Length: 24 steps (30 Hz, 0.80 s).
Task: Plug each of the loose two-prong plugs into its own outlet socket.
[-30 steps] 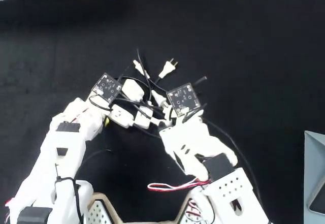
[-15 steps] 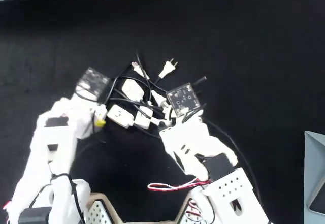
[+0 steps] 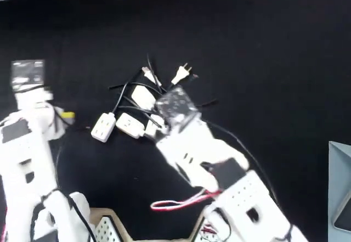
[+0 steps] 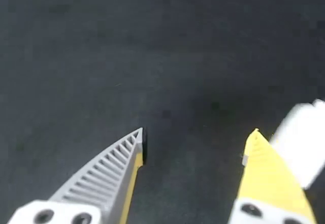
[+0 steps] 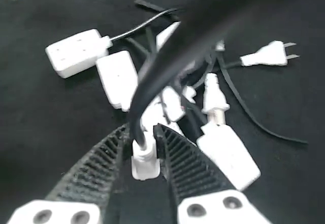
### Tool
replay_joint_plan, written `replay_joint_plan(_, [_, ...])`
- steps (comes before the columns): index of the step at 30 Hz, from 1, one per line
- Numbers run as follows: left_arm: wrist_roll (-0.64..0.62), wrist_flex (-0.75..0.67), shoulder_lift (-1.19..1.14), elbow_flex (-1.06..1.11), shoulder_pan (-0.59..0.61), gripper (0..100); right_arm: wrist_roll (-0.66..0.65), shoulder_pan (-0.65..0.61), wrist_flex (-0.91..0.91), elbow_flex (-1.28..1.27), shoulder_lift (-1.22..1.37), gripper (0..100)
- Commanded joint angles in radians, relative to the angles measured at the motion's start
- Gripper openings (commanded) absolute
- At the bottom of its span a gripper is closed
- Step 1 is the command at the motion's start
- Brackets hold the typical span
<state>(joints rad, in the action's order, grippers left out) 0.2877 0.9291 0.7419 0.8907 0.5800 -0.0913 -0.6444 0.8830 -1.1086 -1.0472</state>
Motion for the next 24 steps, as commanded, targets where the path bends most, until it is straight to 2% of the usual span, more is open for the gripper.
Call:
replay_joint_plan(1, [-0.087, 0.003, 0.166, 0.042, 0.082, 31, -0.005, -0.092, -0.098, 0.134, 0.189, 1.3])
replay_joint_plan(8, [-0.163, 0.003, 0.407, 0.228, 0.185, 31, -0.008, -0.209, -0.258, 0.291, 0.542, 1.3])
replay_joint_plan(19, [-0.287, 0.005, 0.420, 0.344, 0.188, 31, -0.012, -0.244, -0.299, 0.495, 0.800, 1.2])
replay_joint_plan(24, [-0.287, -0.003, 0.430, 0.384, 0.186, 31, -0.014, -0.258, -0.457, 0.476, 0.886, 1.2])
